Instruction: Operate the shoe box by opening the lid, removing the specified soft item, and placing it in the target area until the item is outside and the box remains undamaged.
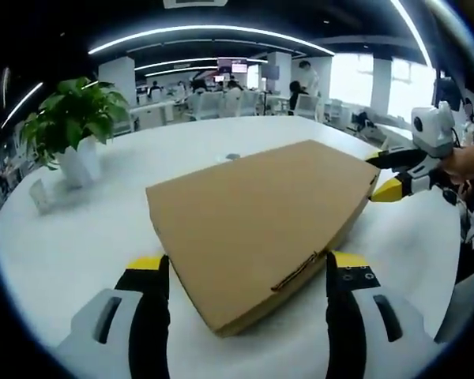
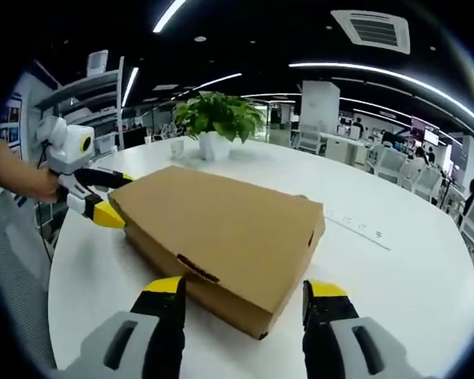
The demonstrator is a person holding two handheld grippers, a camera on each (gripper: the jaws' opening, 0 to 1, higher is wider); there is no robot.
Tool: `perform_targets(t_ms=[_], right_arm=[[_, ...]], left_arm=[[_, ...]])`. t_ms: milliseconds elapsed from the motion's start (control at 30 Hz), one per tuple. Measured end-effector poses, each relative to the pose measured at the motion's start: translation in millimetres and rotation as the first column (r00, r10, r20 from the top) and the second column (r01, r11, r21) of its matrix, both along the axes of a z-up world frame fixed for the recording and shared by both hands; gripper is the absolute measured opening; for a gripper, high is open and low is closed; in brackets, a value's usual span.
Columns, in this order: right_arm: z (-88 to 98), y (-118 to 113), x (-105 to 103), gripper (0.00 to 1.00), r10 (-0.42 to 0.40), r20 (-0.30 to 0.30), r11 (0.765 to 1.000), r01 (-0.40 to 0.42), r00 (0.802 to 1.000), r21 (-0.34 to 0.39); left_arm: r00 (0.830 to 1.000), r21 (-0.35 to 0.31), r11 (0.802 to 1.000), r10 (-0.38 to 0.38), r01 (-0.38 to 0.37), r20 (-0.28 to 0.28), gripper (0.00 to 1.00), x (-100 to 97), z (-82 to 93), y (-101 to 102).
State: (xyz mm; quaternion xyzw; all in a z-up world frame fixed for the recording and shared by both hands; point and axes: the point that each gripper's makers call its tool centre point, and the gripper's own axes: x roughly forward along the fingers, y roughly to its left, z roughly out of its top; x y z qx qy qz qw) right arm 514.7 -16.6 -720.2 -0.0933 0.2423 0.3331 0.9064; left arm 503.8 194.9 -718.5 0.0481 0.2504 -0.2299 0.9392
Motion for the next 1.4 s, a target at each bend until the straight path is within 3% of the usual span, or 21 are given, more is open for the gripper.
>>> perform_targets(t_ms=[1400], right_arm=[[1.1,29,-19,0.5,-0.103,-0.036,0.994,0.104,0.994,0.023]], left_arm=[[0.993,0.023,0.993,-0.115,0.116,-0.039,0.77,5.8,-0.7,24]])
